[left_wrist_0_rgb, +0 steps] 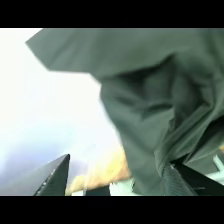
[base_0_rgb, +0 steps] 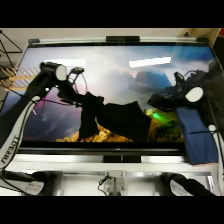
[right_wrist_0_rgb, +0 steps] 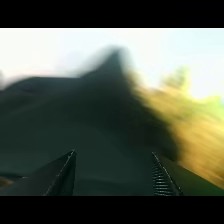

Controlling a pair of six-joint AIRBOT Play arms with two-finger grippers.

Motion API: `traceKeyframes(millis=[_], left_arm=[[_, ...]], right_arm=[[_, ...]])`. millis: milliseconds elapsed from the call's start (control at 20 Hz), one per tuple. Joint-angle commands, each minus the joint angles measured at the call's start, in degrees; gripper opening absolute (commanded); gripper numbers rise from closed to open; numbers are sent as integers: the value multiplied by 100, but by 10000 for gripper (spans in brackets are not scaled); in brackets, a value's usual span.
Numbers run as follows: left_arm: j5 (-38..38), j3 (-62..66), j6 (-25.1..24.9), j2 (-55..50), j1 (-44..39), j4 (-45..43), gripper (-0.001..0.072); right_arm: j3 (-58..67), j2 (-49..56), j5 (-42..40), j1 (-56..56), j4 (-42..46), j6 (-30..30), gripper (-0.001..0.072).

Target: Fold the shirts.

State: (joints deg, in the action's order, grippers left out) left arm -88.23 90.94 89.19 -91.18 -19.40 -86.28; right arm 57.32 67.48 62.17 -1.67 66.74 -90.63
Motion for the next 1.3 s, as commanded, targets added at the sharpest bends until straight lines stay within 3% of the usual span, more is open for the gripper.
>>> traceKeyframes(millis=[0,200,350,650,850,950,1250], left_arm=[[-424,-671,-203,358,671,568,680],[774,-2369,-310,424,697,1788,677],[1460,-2693,-481,424,505,2288,677],[1307,-1231,-479,437,483,2286,677],[94,-507,-560,518,614,1102,656],[20,-907,-562,839,728,695,657],[1088,-3254,-557,1703,1307,1154,657]], right_arm=[[-229,-358,1694,-673,1309,203,579],[-1349,-748,1578,-940,933,299,579],[-1679,-758,1285,-920,127,367,579],[-1698,-758,1095,-920,-269,393,579],[-1698,-758,1440,-920,-212,487,579],[-1698,-758,1493,-920,-175,498,579],[-1698,-758,1270,-918,-192,496,579]])
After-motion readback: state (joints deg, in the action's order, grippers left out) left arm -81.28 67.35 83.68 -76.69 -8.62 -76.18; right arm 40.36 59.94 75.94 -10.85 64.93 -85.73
